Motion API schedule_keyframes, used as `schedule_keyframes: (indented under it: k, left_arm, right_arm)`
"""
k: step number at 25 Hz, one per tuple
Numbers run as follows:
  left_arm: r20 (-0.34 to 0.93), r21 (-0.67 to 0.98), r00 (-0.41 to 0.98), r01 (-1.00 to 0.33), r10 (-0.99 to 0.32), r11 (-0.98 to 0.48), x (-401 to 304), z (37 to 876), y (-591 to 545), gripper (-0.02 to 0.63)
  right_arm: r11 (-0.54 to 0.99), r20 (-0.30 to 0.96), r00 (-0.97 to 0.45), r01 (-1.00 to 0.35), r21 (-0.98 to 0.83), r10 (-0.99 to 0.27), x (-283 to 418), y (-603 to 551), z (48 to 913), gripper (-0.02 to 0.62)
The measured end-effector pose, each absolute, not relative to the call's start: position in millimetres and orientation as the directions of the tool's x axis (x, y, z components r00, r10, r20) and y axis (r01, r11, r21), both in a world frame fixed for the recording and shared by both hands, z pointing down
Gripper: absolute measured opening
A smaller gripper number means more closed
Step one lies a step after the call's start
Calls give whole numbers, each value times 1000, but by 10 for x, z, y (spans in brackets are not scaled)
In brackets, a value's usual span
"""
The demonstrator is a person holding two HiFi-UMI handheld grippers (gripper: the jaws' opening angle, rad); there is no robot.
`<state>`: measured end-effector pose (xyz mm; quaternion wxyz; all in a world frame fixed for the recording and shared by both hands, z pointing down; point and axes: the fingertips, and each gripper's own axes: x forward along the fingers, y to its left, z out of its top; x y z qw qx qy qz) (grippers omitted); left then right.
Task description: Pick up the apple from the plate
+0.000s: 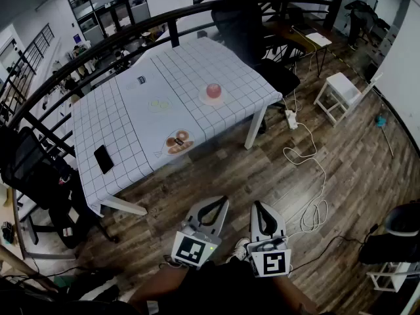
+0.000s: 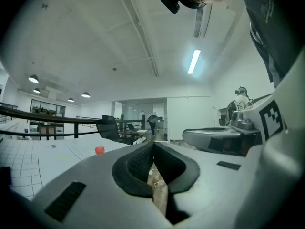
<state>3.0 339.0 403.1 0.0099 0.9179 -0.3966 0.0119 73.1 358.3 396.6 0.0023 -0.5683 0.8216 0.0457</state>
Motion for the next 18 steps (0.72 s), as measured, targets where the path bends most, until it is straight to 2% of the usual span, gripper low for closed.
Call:
schedule_keyframes:
  k: [11,18]
  left_arm:
    - [33,-3,664,-747,-747,-664,-556,4043,3390,21]
    - [29,-5,664,-747,-747,-664,-886,4032,3370,21]
  right_arm:
    - [340,-75,-347,-936,88,-935,355,3603,3931,23]
    - [283,-99,-290,-955,86,-952,210,3606,3929,23]
